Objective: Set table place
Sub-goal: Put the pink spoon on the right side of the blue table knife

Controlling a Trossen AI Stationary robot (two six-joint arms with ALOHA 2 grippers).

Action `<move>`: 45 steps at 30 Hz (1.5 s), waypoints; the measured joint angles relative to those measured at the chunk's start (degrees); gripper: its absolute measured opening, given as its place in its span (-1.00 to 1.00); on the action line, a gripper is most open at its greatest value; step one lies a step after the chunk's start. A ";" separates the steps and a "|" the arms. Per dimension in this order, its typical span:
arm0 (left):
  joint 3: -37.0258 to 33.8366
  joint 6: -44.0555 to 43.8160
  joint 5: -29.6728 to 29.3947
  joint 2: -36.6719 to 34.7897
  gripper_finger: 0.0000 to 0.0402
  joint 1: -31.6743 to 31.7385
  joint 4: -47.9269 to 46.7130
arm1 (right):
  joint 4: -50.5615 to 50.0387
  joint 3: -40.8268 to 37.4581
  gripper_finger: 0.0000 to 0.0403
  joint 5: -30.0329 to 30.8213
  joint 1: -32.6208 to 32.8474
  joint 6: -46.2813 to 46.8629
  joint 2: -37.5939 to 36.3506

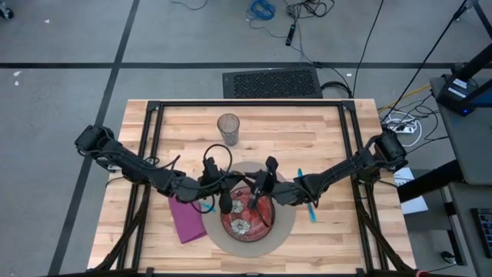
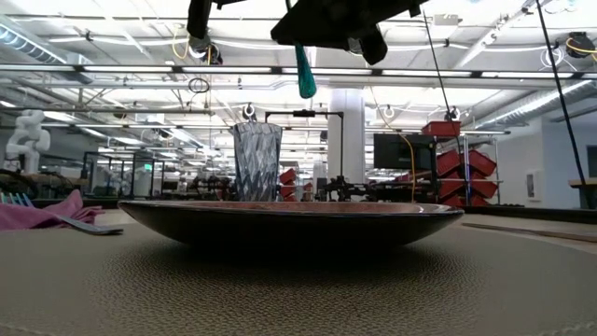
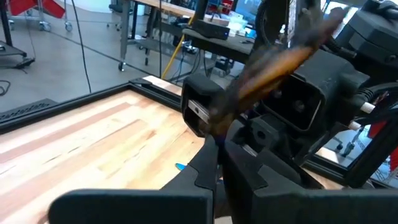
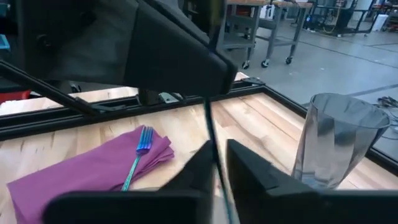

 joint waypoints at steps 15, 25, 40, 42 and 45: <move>0.00 2.94 7.62 0.00 -0.60 -0.84 -6.96 | -10.14 -0.02 -1.00 -2.40 2.06 8.23 -3.59; 0.00 6.04 8.49 0.00 -0.46 -0.81 -8.21 | -44.65 -0.02 -1.00 -2.77 8.66 38.01 -14.43; 0.00 8.55 8.21 0.00 -0.46 -0.63 -10.03 | -79.50 -4.09 -1.00 -0.55 20.11 91.23 -18.80; 0.00 9.59 8.20 0.00 -0.47 -0.61 -10.03 | -77.78 -7.00 -1.00 -0.54 20.65 96.20 -18.80; 0.00 10.68 8.16 0.00 -0.47 -0.48 -10.01 | -74.62 -11.68 -1.00 0.83 22.21 104.40 -18.54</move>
